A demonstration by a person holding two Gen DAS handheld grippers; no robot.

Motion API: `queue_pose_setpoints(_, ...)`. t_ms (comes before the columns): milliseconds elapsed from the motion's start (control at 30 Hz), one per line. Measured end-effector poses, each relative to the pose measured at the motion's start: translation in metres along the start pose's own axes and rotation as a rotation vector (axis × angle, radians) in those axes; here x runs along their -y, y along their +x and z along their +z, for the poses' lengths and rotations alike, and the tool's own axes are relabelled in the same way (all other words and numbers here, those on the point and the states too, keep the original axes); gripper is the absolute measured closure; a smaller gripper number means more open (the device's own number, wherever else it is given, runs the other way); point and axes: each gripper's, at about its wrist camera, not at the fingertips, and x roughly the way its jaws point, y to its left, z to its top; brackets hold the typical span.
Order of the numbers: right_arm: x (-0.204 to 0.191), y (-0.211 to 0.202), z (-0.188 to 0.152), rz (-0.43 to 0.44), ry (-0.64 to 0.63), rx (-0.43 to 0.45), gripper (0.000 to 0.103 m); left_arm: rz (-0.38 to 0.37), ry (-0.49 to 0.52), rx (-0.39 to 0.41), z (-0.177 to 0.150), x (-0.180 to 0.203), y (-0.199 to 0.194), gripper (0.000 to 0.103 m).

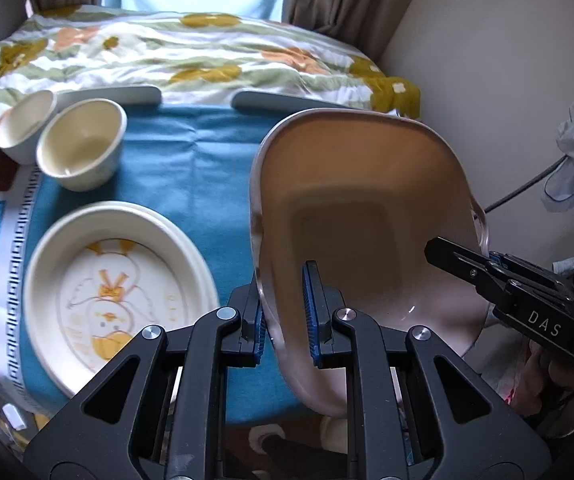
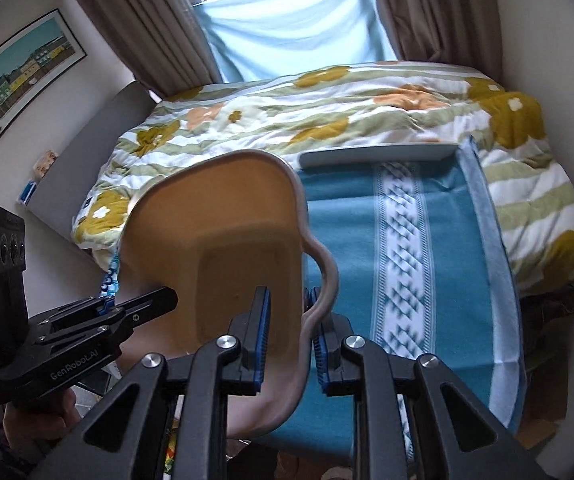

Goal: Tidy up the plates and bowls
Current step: 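Lift the pink square dish, carry it beside the plates, set it down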

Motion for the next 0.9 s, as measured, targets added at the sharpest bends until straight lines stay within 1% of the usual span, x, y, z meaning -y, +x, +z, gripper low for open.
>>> queue_pose_setpoints(133,0.043,0.017,-0.015,-0.045,0.080,-0.050,0.085,-0.007,0.041,-0.089,-0.005,0.026,0.053,0.089)
queue_pose_setpoints(200,0.061,0.025,-0.017,-0.064,0.091,-0.073,0.085,-0.006,0.057,-0.112,-0.008,0.032,0.070,0.089)
queue_pose_setpoints(333,0.078,0.040,-0.020,-0.082,0.109,-0.085,0.085,0.001,0.070,-0.131,-0.012,0.037,0.094,0.089)
queue_pose_setpoints(400,0.091,0.043,-0.028,-0.079,0.113,-0.082,0.085,0.003,0.070,-0.135,-0.011,0.037,0.103,0.089)
queue_pose_setpoints(567,0.104,0.049,-0.035,-0.057,0.122,-0.077,0.085,0.016,0.062,-0.143,-0.014,0.034,0.116,0.089)
queue_pose_setpoints(767,0.108,0.054,-0.037,-0.053,0.121,-0.094,0.085,0.032,0.080,-0.141,-0.014,0.037,0.116,0.089)
queue_pose_setpoints(900,0.112,0.055,-0.037,-0.050,0.127,-0.109,0.085,0.056,0.096,-0.145,-0.010,0.042,0.118,0.088)
